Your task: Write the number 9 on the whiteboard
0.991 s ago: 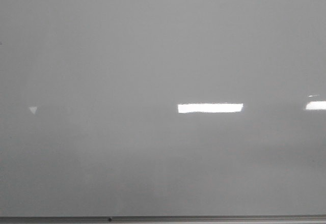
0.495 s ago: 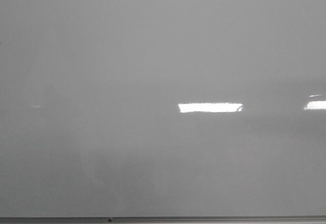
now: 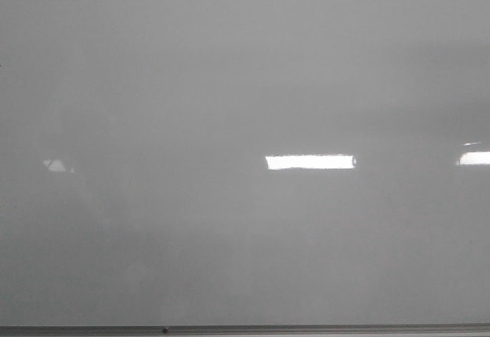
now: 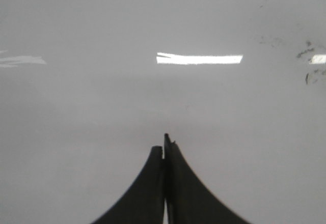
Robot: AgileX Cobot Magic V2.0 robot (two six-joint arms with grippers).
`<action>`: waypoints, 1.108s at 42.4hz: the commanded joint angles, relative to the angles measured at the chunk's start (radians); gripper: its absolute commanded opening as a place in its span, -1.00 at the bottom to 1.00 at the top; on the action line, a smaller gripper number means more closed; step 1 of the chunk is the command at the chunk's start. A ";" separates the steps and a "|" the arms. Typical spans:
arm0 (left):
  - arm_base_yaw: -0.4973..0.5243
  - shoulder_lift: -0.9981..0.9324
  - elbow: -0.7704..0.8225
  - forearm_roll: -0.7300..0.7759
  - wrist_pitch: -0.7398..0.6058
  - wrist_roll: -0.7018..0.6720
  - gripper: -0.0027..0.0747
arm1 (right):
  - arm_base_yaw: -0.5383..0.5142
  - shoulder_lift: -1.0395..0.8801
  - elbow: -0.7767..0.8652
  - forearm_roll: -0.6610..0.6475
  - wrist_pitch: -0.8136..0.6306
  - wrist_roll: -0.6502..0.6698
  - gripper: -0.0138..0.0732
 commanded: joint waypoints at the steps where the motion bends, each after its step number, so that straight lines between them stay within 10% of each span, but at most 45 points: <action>1: -0.001 0.033 -0.036 0.000 -0.074 -0.006 -0.97 | -0.007 0.026 -0.038 0.006 -0.065 -0.003 -0.82; 7: -0.001 0.033 -0.036 0.000 -0.074 -0.006 -0.72 | -0.007 0.025 -0.038 0.006 -0.071 -0.003 -0.53; 18: -0.001 0.033 -0.036 0.000 -0.074 -0.006 0.66 | -0.007 0.025 -0.038 0.006 -0.072 -0.003 0.48; 47: 0.050 0.762 -0.290 -0.067 -0.136 -0.006 0.59 | -0.007 0.025 -0.038 0.006 -0.072 -0.003 0.49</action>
